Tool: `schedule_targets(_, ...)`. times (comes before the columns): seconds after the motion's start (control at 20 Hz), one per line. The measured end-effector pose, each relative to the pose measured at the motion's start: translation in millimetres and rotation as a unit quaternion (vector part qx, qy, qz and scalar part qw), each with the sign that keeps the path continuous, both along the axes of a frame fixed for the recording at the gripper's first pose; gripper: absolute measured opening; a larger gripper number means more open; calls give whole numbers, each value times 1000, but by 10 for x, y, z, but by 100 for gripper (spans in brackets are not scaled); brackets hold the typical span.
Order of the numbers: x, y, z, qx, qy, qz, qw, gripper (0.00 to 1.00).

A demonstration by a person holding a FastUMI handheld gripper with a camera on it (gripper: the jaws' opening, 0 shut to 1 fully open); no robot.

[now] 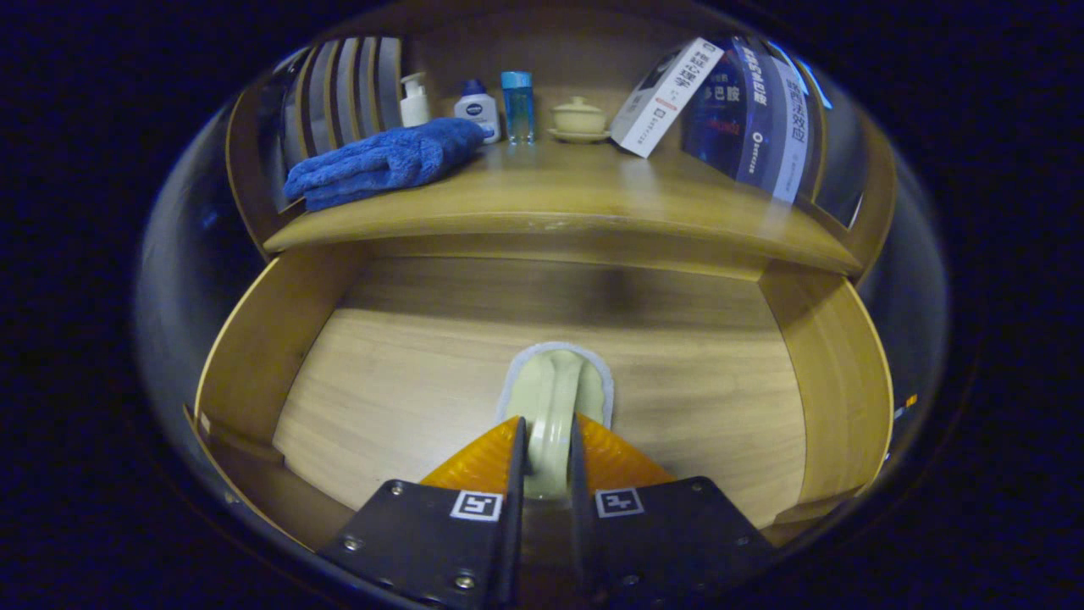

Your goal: Pull open the drawer, take out the items inside it, and place them on the countertop above the cabinet.

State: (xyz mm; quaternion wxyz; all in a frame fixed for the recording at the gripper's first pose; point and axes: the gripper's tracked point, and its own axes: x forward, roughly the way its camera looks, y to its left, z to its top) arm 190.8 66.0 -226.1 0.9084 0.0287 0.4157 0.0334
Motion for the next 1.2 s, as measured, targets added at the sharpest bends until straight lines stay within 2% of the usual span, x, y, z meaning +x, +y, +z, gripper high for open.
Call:
schedule_targets(0.05,13,-1,-31,1,0,0,1000,15)
schedule_targets(0.4,-10,-20,43,51,-14,-29,998,15)
schedule_targets(0.6,-164,65,162,76,-22,-21,997,15)
schedule_targets(0.9,-170,62,823,92,-82,-14,992,15)
schedule_targets(1.2,133,-27,1517,83,-155,-16,984,15)
